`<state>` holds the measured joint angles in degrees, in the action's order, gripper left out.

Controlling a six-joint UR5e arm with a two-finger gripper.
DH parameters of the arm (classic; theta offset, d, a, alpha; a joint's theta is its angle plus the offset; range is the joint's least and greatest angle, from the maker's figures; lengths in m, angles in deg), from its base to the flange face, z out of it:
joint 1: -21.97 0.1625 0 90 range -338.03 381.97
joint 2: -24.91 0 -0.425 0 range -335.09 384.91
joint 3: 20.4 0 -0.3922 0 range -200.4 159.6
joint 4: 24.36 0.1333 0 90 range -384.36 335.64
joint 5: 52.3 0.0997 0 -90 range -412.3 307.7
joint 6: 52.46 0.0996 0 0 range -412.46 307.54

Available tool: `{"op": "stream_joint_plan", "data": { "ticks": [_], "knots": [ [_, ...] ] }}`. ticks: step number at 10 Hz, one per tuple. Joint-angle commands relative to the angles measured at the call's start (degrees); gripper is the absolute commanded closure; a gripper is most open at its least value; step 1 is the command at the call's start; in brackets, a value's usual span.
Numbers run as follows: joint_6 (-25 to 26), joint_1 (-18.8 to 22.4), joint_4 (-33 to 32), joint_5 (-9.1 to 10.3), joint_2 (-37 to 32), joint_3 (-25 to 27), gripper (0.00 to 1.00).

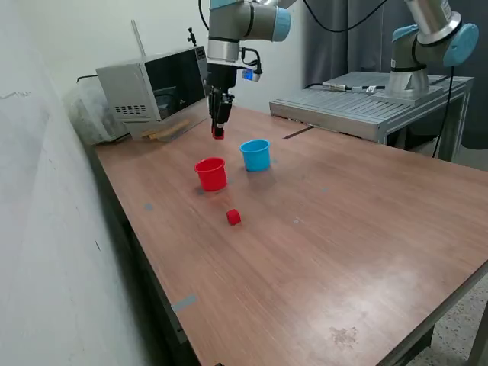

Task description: Place red objects in the red bin, and blue objects in the blue bin.

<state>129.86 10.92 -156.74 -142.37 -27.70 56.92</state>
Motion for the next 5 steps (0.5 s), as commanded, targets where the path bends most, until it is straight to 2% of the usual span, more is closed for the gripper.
{"op": "stream_joint_plan", "data": {
  "ticks": [1,5],
  "knots": [
    [-0.47,-0.9,0.01,-0.1,2.86,-0.85,1.0],
    [-0.56,-2.48,0.01,-0.19,5.67,-3.66,1.0]
  ]
}}
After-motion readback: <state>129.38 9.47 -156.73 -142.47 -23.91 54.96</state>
